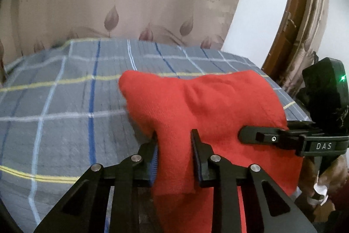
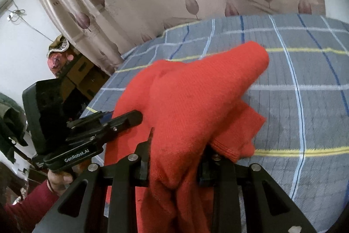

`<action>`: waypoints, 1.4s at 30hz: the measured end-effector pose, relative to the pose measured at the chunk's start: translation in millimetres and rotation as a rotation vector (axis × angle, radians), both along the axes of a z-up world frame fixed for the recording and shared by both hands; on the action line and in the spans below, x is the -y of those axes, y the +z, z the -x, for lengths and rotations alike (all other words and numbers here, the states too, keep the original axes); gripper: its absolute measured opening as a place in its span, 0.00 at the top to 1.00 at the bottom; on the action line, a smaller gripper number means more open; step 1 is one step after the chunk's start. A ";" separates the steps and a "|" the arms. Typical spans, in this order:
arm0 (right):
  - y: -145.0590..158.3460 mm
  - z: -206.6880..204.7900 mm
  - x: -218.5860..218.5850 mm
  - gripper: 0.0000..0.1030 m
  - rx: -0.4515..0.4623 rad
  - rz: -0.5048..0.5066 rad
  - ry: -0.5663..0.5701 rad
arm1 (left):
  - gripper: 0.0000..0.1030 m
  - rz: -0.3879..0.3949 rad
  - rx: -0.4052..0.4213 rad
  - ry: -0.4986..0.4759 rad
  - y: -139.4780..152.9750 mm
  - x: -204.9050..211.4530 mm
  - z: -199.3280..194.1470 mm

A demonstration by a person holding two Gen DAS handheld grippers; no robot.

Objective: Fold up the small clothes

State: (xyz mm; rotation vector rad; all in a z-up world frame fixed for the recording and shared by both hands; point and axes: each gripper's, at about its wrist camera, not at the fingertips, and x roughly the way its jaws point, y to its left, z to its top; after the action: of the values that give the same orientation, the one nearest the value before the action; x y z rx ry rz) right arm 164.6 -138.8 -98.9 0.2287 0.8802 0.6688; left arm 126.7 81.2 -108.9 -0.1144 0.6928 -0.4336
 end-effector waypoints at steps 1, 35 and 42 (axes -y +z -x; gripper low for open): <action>3.2 -0.1 0.4 0.74 0.013 -0.005 -0.001 | 0.74 -0.006 0.012 0.004 3.8 -0.4 -0.1; -31.7 -19.9 20.4 0.64 -0.039 0.012 -0.076 | 0.88 -0.188 0.008 0.190 -15.1 -12.8 -19.8; 8.6 32.0 9.6 0.64 0.199 0.140 -0.113 | 0.88 -0.197 0.012 0.213 -16.8 -10.4 -13.7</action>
State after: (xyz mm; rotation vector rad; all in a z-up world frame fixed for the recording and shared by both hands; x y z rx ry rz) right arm 132.6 -148.3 -90.3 0.0835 0.7136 0.5127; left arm 140.4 91.6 -125.7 0.0011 0.7001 -0.1603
